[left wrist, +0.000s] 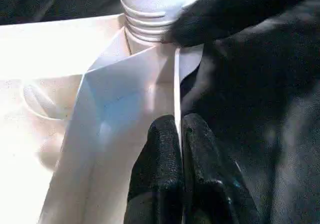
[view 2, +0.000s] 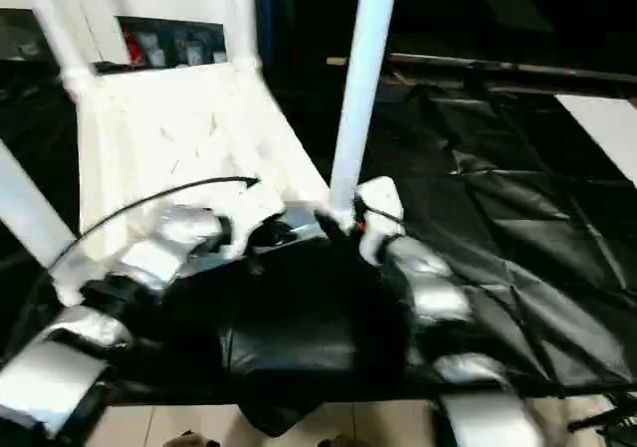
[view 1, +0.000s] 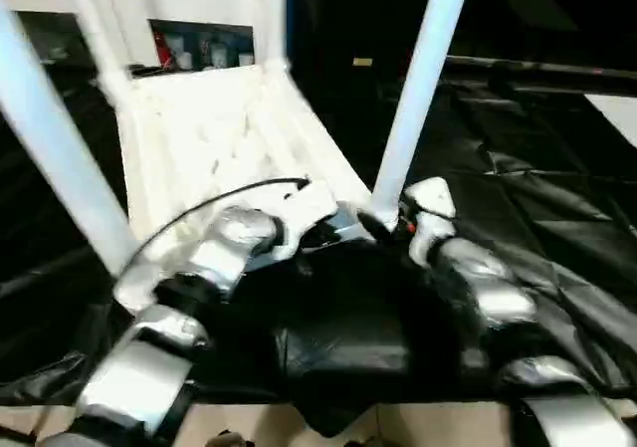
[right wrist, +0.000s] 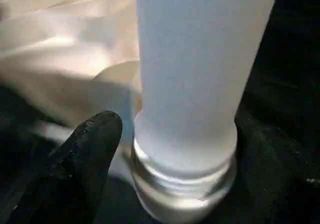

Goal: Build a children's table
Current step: Rotate leg to tighten

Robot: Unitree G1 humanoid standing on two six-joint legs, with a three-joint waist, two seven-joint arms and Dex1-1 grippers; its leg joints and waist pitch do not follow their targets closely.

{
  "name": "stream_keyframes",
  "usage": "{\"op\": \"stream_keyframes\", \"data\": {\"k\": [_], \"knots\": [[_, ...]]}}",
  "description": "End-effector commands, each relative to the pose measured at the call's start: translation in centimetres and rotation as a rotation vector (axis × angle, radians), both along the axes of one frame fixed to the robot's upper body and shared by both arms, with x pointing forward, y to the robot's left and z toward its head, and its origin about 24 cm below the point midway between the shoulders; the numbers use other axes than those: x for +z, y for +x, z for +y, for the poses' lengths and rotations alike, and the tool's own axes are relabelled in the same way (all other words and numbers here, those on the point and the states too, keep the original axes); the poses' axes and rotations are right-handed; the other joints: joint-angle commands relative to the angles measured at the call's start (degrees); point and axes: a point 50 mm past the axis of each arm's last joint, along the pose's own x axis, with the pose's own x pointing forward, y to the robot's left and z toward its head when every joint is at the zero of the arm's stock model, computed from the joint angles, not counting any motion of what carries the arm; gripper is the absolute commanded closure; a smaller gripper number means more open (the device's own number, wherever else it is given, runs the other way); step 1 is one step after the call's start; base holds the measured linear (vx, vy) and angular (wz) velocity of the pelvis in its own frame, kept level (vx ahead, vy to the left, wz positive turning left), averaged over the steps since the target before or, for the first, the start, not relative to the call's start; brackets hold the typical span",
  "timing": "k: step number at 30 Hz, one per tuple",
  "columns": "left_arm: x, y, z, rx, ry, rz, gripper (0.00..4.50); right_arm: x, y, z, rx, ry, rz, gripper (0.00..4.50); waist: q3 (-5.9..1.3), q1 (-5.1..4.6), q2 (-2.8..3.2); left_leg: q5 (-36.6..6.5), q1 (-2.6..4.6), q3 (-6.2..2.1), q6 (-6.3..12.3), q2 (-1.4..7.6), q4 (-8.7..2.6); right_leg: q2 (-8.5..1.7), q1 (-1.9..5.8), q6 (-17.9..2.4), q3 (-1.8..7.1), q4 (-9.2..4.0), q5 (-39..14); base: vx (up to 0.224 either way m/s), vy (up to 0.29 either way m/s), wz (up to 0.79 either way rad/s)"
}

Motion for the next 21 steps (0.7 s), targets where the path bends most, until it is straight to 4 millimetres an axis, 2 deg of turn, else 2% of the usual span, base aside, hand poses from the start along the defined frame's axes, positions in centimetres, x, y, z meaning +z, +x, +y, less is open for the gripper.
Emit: {"op": "stream_keyframes", "data": {"k": [1,5,7,11,13,16,17,21], "knots": [[-0.4,-0.9,-0.5,-0.095,-0.04,0.027,4.5,1.0,-0.7,1.7,0.223,-0.006,-0.033,0.76,-3.25,0.49,-0.32,-10.9,0.15,-1.31,4.36,2.63,-3.42,-5.28,2.89,-10.4,3.19,-4.83,-13.5,0.0,0.0,0.0],[-0.3,-1.9,1.1,-0.2,-0.037,0.095,4.5,1.0,-1.4,-0.2,0.311,-0.062,-0.016,0.76,-3.29,0.69,-0.03,-10.0,0.1,-1.28,4.36,2.7,-3.43,-5.27,2.98,-11.4,3.18,-4.51,-11.7,0.0,0.0,0.0],[-0.1,-2.2,1.7,-0.232,-0.051,0.109,4.5,1.0,-1.6,-0.7,0.326,-0.077,-0.014,0.76,-3.25,0.87,0.21,-10.6,0.38,-1.26,3.7,3.02,-3.55,-5.24,2.82,-12.0,3.12,-4.46,-11.6,0.0,0.0,0.0],[0.0,-2.6,2.8,-0.251,-0.059,0.126,4.5,1.1,-2.0,-1.3,0.353,-0.081,0.005,0.76,-3.17,1.55,0.26,-11.0,0.61,-1.08,3.02,3.13,-3.6,-5.12,2.65,-12.1,3.19,-4.35,-11.7,0.0,0.0,0.0],[0.1,-2.6,3.2,-0.244,-0.057,0.125,4.5,1.0,-2.2,-1.3,0.362,-0.066,0.018,0.76,-3.11,1.6,0.26,-11.9,0.51,-1.14,2.59,2.96,-3.65,-5.21,2.72,-11.3,3.16,-4.54,-13.9,0.0,0.0,0.0],[0.1,-2.6,3.4,-0.237,-0.06,0.122,4.5,0.8,-2.5,-1.0,0.385,-0.051,0.032,1.08,-3.09,1.6,0.16,-11.8,0.44,-1.21,2.35,2.9,-3.66,-5.29,2.71,-10.5,3.17,-4.72,-15.4,0.0,0.0,0.0],[0.2,-2.7,3.4,-0.234,-0.059,0.12,4.5,0.7,-2.6,-0.9,0.392,-0.051,0.035,1.08,-3.14,1.61,0.14,-11.7,0.41,-1.24,2.33,2.89,-3.64,-5.31,2.76,-10.5,3.17,-4.68,-15.4,0.0,0.0,0.0],[0.2,-2.7,3.6,-0.231,-0.06,0.119,4.5,0.6,-2.8,-0.7,0.397,-0.035,0.042,1.55,-3.17,1.54,0.17,-10.5,0.38,-1.23,2.53,2.86,-3.62,-5.21,2.76,-10.5,3.18,-4.55,-14.0,0.0,0.0,0.0]]}}
